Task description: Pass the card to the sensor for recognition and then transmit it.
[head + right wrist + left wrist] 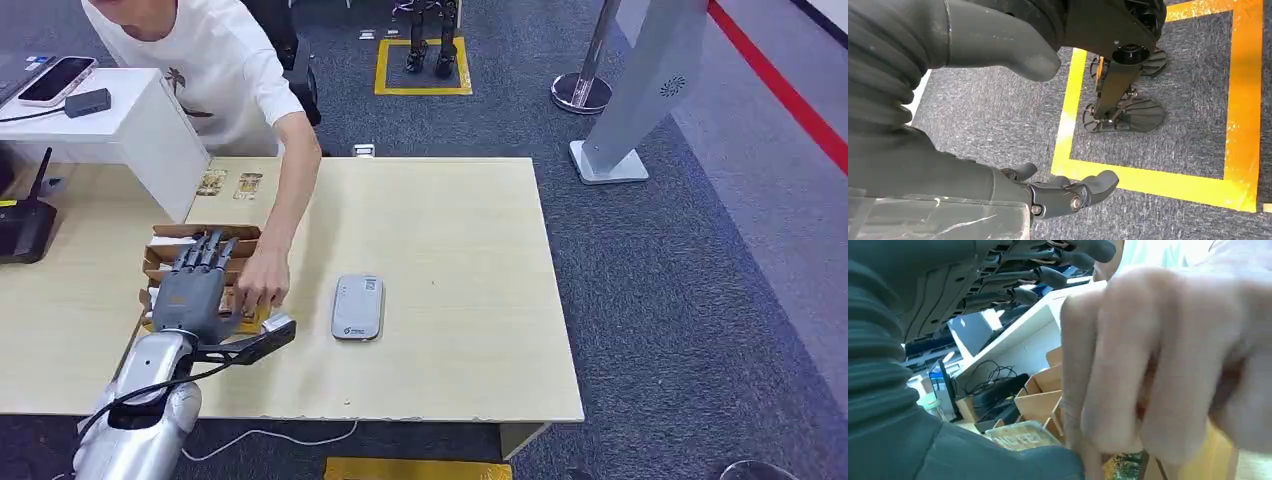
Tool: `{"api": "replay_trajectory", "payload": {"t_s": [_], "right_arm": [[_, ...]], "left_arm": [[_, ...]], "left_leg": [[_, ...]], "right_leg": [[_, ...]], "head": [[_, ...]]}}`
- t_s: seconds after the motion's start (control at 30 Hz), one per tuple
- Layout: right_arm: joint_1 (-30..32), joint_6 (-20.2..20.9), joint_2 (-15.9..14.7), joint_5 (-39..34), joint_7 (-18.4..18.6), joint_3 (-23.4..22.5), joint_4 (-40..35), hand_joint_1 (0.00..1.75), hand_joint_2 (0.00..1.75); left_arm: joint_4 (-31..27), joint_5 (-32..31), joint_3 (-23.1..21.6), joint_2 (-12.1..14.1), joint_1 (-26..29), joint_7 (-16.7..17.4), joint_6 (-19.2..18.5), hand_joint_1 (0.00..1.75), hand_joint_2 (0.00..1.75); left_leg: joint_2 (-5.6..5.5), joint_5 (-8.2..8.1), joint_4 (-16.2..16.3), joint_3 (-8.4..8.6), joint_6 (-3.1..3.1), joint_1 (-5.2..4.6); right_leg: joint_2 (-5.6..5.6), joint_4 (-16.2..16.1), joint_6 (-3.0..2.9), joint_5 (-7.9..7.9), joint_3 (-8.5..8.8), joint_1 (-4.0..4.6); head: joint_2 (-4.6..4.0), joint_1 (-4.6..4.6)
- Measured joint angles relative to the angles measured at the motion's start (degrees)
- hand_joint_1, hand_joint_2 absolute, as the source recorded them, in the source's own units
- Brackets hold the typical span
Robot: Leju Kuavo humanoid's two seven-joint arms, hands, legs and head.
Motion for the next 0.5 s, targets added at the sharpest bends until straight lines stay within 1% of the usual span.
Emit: {"api": "replay_trajectory", "payload": {"t_s": [0.5], "right_arm": [[0.13, 0.0, 0.0, -0.07, -0.2, 0.0, 0.0, 0.0, 1.75]], "left_arm": [[-0.83, -0.31, -0.11, 1.23, 0.01, 0.0, -0.26, 0.0, 1.75]], "left_leg": [[0.0, 0.0, 0.0, 0.0, 0.0, 0.0]], "right_leg": [[0.0, 0.0, 0.0, 0.0, 0.0, 0.0]], "head": [[0.0, 0.0]]}}
